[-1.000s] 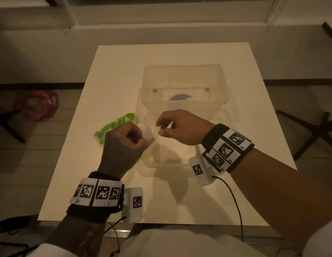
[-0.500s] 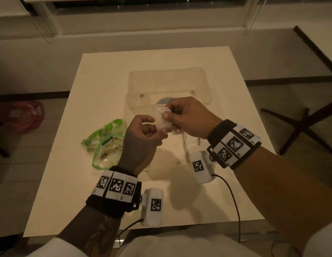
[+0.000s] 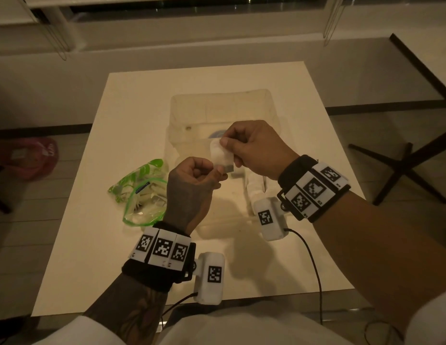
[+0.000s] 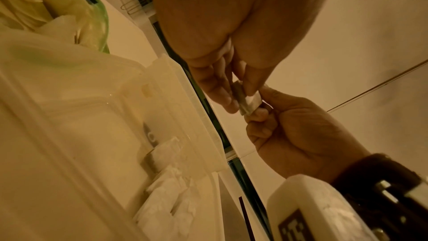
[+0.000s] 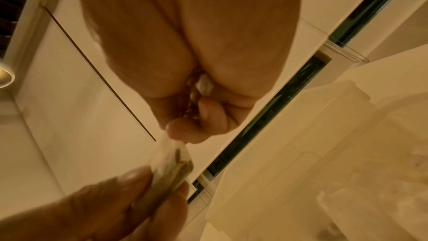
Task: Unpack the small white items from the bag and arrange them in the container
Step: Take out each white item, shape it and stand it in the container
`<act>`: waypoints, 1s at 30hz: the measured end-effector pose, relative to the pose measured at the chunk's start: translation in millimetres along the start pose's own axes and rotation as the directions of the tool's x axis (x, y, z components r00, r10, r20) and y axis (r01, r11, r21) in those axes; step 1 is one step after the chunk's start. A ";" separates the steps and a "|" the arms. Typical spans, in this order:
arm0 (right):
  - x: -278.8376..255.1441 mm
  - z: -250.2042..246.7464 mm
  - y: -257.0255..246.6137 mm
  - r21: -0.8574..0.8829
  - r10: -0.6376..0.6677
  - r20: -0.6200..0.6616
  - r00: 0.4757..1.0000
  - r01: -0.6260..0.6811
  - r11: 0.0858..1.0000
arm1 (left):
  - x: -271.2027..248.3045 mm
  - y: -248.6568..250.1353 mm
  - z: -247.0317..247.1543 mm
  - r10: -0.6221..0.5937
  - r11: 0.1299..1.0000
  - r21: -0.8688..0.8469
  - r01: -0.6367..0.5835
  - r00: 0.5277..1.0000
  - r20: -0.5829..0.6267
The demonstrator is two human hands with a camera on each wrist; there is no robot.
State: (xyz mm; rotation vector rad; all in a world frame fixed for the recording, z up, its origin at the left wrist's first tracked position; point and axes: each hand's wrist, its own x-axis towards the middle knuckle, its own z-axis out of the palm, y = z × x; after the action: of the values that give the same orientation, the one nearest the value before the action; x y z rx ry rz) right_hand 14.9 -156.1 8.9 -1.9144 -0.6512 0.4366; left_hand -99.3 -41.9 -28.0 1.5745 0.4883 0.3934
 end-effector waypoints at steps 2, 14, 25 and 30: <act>-1.9 1.0 -0.2 0.009 0.003 0.001 1.000 -0.003 1.000 | -1.6 1.8 0.1 0.017 0.999 0.031 -0.018 1.000 0.013; -10.6 -2.3 0.0 -0.002 -0.015 0.026 1.000 0.015 1.000 | -5.7 11.6 -1.2 -0.133 0.981 -0.130 0.144 0.987 0.094; -17.4 -5.5 -4.4 0.037 -0.043 0.077 0.996 0.040 0.999 | -4.3 16.9 1.1 -0.132 0.985 -0.073 0.153 0.963 0.236; -19.8 -8.5 -3.5 0.073 -0.018 0.079 0.997 0.012 0.997 | -2.5 17.0 0.2 -0.159 0.980 -0.079 0.184 0.956 0.248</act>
State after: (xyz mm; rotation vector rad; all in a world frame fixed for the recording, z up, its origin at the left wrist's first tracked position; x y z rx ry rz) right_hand 3.2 -173.2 15.8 -1.8302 -0.6923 0.5222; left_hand -100.1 -43.9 -11.0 1.4451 0.4066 0.0902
